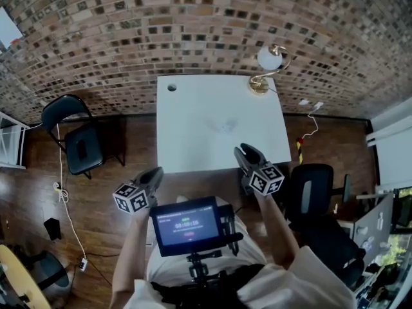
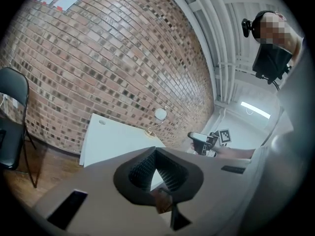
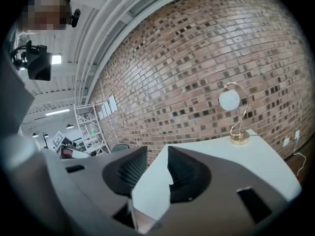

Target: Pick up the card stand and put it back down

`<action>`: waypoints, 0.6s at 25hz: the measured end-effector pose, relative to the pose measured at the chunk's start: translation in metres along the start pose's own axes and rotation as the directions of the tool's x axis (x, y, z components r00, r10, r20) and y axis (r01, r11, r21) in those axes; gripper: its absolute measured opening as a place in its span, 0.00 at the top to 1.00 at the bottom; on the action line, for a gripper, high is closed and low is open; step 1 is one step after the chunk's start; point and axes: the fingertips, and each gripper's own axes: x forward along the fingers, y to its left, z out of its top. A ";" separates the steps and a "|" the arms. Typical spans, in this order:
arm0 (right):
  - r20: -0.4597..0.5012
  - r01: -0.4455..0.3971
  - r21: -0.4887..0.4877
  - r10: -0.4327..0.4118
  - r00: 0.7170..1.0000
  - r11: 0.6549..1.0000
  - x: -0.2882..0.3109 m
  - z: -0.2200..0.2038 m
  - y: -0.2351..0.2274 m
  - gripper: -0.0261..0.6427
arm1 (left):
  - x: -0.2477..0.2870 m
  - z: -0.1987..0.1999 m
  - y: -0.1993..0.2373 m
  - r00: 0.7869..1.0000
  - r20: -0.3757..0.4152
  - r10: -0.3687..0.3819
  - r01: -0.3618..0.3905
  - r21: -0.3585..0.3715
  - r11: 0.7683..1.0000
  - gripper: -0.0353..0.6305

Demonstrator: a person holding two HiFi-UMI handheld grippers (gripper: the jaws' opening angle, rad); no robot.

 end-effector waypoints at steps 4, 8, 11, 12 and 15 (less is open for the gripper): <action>0.033 0.018 -0.014 -0.018 0.999 1.000 -0.027 0.013 -0.004 0.75 | 0.008 -0.011 -0.019 1.000 -0.004 -0.012 0.012 -0.005 1.000 0.95; 0.051 0.014 -0.013 -0.014 0.999 1.000 -0.064 0.021 -0.007 0.76 | 0.019 -0.026 -0.046 1.000 -0.015 -0.009 0.009 -0.022 1.000 0.95; 0.057 0.016 -0.019 -0.015 0.998 1.000 -0.105 0.024 -0.012 0.76 | 0.030 -0.037 -0.080 0.999 -0.025 -0.023 0.022 -0.026 0.999 0.95; 0.060 0.019 -0.021 -0.018 0.998 1.000 -0.118 0.026 -0.016 0.76 | 0.036 -0.040 -0.091 0.999 -0.031 -0.028 0.027 -0.021 0.999 0.95; 0.066 0.035 -0.001 -0.034 0.997 0.999 -0.157 0.019 -0.028 0.76 | 0.052 -0.054 -0.118 0.998 -0.058 -0.032 0.031 -0.010 0.999 0.95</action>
